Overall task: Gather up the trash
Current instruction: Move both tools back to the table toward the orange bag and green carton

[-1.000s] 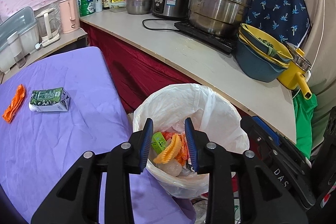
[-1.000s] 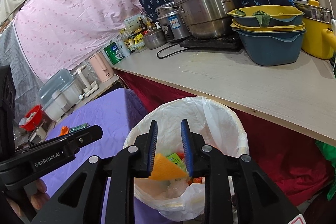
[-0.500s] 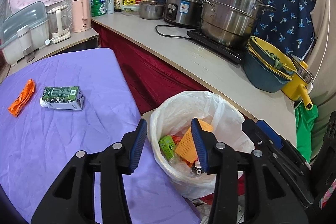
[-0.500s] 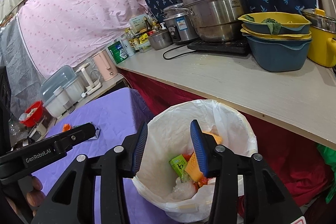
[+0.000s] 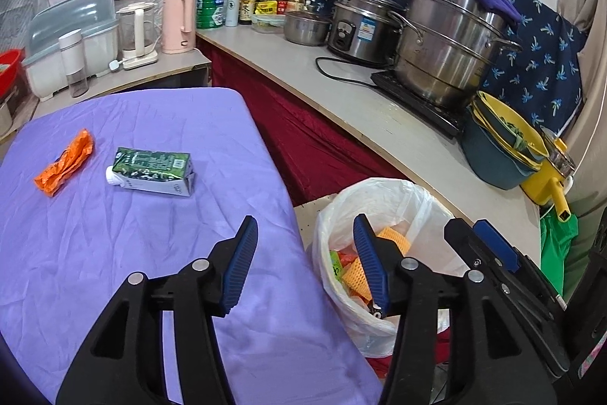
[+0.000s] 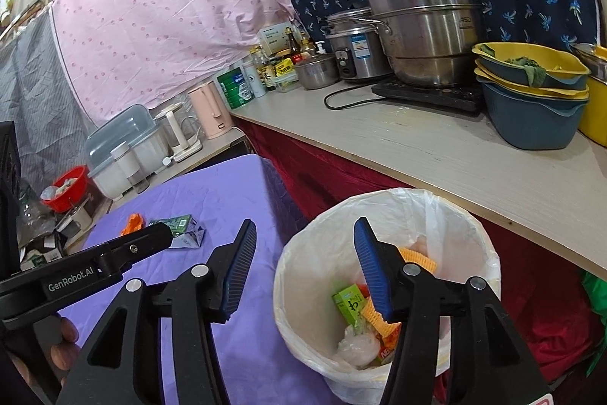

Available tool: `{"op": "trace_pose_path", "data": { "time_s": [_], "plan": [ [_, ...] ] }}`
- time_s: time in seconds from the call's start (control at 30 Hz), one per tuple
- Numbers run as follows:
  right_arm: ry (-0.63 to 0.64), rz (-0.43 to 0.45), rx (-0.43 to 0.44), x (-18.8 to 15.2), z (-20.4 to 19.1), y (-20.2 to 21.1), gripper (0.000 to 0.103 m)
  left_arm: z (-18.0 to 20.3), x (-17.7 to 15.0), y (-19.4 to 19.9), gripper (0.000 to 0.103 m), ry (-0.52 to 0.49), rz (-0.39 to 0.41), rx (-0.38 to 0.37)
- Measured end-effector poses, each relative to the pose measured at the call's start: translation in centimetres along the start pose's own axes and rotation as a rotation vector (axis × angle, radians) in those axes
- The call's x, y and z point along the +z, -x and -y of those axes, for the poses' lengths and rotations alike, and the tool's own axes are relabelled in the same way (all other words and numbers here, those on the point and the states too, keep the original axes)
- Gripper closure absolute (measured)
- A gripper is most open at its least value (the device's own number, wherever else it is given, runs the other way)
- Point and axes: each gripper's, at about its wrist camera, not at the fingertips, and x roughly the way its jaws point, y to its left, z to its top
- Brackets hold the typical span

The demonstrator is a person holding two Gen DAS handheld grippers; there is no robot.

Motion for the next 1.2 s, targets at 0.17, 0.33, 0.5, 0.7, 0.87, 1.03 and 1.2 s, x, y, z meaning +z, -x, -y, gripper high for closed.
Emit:
{"op": "trace_pose_path", "data": {
  "time_s": [0.17,0.33,0.5,0.7,0.87,1.03,1.2],
  "plan": [
    [0.03,-0.004,0.016,0.2,-1.7,-0.4,0.046,-2.5,0.1,0.9,0.046,0.044,0.016,0.024],
    [0.06,-0.013,0.039,0.2,-3.8,-1.0,0.042,-5.3,0.0,1.6,0.041,0.088,0.025,0.053],
    [0.092,-0.028,0.063,-0.1,-5.9,-1.9,0.038,-8.2,0.0,2.2,0.037,0.134,0.034,0.086],
    [0.129,-0.054,0.089,-0.5,-8.5,-3.2,0.035,-11.8,-0.6,2.8,0.034,0.171,0.034,0.138],
    [0.15,-0.083,0.111,-1.1,-10.4,-4.7,0.034,-15.1,-1.2,2.8,0.033,0.207,0.019,0.182],
    [0.176,-0.116,0.135,-1.9,-12.4,-6.5,0.034,-18.7,-1.6,2.7,0.028,0.251,0.011,0.232],
    [0.198,-0.146,0.155,-2.2,-14.2,-8.9,0.034,-22.2,-1.5,2.3,0.027,0.287,0.005,0.279]
  ]
}}
